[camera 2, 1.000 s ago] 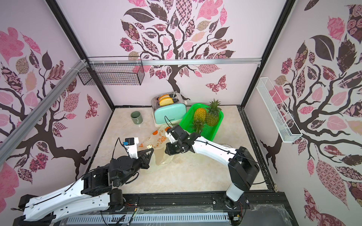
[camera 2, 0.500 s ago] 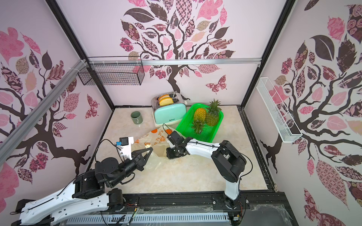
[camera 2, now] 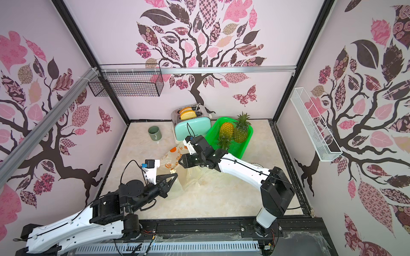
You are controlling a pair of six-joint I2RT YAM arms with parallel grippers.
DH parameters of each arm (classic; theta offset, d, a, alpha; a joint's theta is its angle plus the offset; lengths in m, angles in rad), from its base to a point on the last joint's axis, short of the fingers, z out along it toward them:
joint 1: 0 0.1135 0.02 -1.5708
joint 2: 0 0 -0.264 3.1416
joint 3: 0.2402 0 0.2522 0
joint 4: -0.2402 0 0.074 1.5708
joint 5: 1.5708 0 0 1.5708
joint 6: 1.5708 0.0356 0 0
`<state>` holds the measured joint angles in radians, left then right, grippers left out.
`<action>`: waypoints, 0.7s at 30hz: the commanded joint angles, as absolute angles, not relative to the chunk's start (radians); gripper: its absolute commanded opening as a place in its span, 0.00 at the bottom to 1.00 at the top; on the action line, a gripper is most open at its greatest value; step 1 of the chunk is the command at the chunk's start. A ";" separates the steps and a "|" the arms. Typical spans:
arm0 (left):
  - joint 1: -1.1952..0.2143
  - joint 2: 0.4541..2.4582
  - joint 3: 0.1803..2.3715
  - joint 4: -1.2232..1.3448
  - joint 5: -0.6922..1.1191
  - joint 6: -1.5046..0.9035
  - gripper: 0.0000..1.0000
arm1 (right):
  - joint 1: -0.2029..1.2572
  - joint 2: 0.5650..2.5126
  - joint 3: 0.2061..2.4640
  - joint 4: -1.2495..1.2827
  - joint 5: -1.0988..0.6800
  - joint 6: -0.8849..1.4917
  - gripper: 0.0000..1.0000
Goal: Place the pineapple into a plastic bag & tie a knot
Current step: Adjust the plastic bag at the center of the board.
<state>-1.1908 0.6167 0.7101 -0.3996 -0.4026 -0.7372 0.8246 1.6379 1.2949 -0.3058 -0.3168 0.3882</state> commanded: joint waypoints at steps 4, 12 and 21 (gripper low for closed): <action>-1.187 0.611 0.688 -0.371 -0.346 -0.741 0.00 | 0.788 1.719 1.308 -0.120 -0.415 0.481 0.53; -1.187 0.586 0.669 -0.400 -0.403 -0.765 0.00 | 0.752 1.626 1.382 -0.277 -0.346 0.433 0.61; -1.187 0.566 0.673 -0.372 -0.415 -0.729 0.00 | 0.537 1.430 1.381 -0.702 -0.084 0.249 0.65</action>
<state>-1.1908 0.5694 0.6674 -0.3916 -0.4072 -0.7559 0.5957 1.4536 1.3792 -0.5121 -0.2031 0.3336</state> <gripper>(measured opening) 0.045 0.651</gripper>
